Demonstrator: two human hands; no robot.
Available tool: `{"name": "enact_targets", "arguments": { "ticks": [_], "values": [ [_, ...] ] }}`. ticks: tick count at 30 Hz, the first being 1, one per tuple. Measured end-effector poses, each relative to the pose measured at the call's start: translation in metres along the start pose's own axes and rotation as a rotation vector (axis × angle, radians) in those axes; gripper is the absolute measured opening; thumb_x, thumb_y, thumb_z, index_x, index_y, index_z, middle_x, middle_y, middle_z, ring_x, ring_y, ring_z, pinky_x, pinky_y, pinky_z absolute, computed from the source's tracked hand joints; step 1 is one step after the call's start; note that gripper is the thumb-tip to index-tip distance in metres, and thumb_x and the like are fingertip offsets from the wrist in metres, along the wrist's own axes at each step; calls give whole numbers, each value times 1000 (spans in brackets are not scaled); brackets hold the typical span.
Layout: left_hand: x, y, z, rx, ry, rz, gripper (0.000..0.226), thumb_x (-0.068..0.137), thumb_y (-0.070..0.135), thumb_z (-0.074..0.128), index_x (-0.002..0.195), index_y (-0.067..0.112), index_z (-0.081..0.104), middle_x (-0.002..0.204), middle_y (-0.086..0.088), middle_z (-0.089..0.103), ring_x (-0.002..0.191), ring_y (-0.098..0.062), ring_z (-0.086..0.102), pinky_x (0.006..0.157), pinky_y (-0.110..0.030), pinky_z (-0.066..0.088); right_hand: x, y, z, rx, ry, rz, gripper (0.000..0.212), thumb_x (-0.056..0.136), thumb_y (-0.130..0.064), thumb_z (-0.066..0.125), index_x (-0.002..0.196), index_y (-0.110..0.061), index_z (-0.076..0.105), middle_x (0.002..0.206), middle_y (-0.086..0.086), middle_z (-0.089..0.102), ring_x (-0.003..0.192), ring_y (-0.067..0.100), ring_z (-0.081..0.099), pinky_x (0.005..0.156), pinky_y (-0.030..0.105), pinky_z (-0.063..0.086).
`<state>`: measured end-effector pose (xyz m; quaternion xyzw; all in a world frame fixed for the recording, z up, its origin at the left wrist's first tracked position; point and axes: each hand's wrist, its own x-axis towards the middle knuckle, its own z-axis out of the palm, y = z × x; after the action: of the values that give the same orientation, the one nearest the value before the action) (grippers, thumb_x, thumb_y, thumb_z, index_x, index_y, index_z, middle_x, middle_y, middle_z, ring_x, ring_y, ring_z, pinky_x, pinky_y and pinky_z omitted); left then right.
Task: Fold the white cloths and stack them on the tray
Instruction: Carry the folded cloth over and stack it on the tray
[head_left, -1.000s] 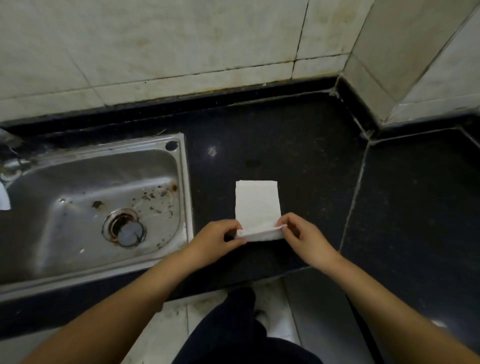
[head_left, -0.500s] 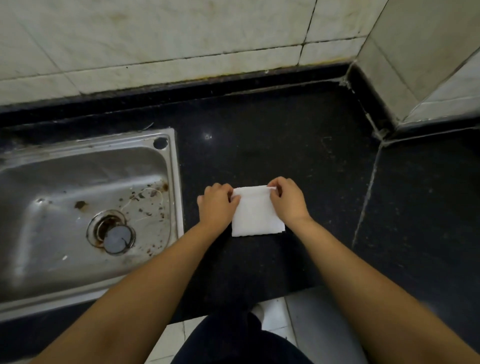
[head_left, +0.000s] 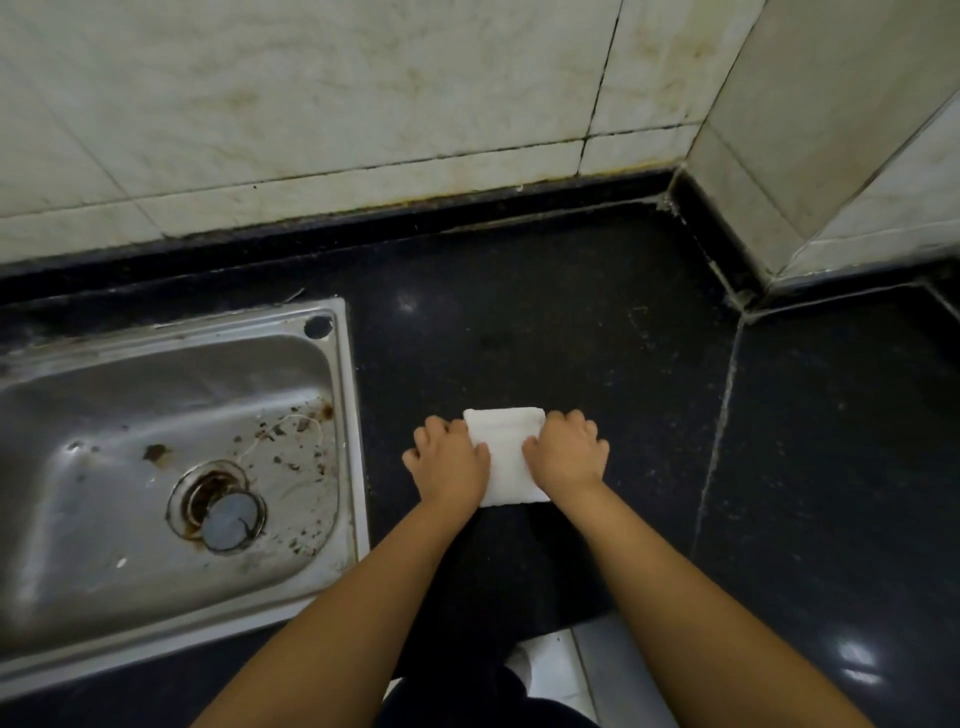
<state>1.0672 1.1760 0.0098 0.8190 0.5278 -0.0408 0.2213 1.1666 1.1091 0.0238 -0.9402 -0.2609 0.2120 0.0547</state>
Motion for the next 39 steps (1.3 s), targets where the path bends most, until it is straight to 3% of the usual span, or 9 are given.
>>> {"name": "enact_targets", "arguments": {
  "ticks": [2, 5, 8, 11, 14, 22, 30, 37, 39],
  "values": [
    [-4, 4, -6, -198, -11, -27, 30, 91, 31, 50, 115, 13, 53, 122, -8, 50, 113, -24, 46, 96, -39, 38, -4, 3, -3, 199, -20, 1, 28, 91, -21, 47, 115, -7, 52, 120, 12, 55, 112, 29, 51, 92, 39, 42],
    [-12, 5, -24, -703, -103, -47, 15, 90, 20, 54, 103, 13, 50, 112, -11, 59, 90, -16, 55, 73, -29, 47, -14, 15, -21, 746, -102, 66, 28, 90, -14, 53, 115, -5, 50, 114, 12, 58, 93, 20, 53, 75, 31, 44],
    [-26, 9, -43, -1020, -180, -92, 30, 89, 14, 58, 117, 13, 47, 120, -9, 58, 101, -21, 59, 85, -40, 53, -28, 28, -46, 1126, -221, 136, 27, 91, -9, 55, 118, -6, 55, 109, 8, 62, 87, 16, 58, 65, 28, 48],
    [-39, 20, -57, -1271, -339, -172, 48, 89, 6, 59, 134, 4, 42, 121, -13, 58, 99, -26, 60, 77, -41, 53, -45, 44, -67, 1323, -264, 146, 16, 91, -6, 54, 105, -9, 62, 107, 10, 67, 90, 21, 64, 73, 36, 53],
    [-56, 31, -69, -1386, -607, -263, 39, 89, 4, 57, 127, -3, 51, 111, -16, 62, 91, -28, 62, 68, -42, 52, -68, 68, -81, 1404, -232, 106, 14, 91, -6, 53, 99, -11, 64, 102, 11, 68, 92, 23, 64, 73, 38, 54],
    [-116, 80, -67, -1090, -960, 11, 30, 91, 3, 55, 120, 2, 57, 103, -11, 65, 92, -24, 62, 83, -43, 51, -169, 155, -82, 1579, 70, 209, 17, 89, -1, 53, 101, -6, 65, 99, 11, 68, 91, 23, 63, 89, 43, 52],
    [-228, 69, -9, -676, -1249, 163, 28, 90, -1, 54, 118, 3, 58, 110, -14, 62, 80, -21, 62, 87, -42, 49, -337, 188, 12, 1747, 470, 576, 16, 91, 0, 50, 89, -8, 64, 89, 9, 68, 81, 21, 64, 77, 37, 54],
    [-386, 48, 54, -244, -1537, 336, 15, 90, -2, 53, 85, 9, 61, 62, -1, 71, 64, -16, 67, 71, -31, 51, -514, 217, 93, 1869, 865, 859, 18, 91, 1, 47, 89, -10, 62, 89, 9, 66, 79, 20, 62, 75, 34, 52],
    [-443, 43, 70, -150, -1611, 407, 15, 90, -3, 53, 85, 9, 62, 65, -1, 71, 73, -18, 63, 73, -31, 52, -568, 228, 114, 1893, 989, 923, 18, 92, 1, 47, 91, -9, 62, 89, 9, 65, 79, 20, 61, 74, 34, 51]
  ]
}}
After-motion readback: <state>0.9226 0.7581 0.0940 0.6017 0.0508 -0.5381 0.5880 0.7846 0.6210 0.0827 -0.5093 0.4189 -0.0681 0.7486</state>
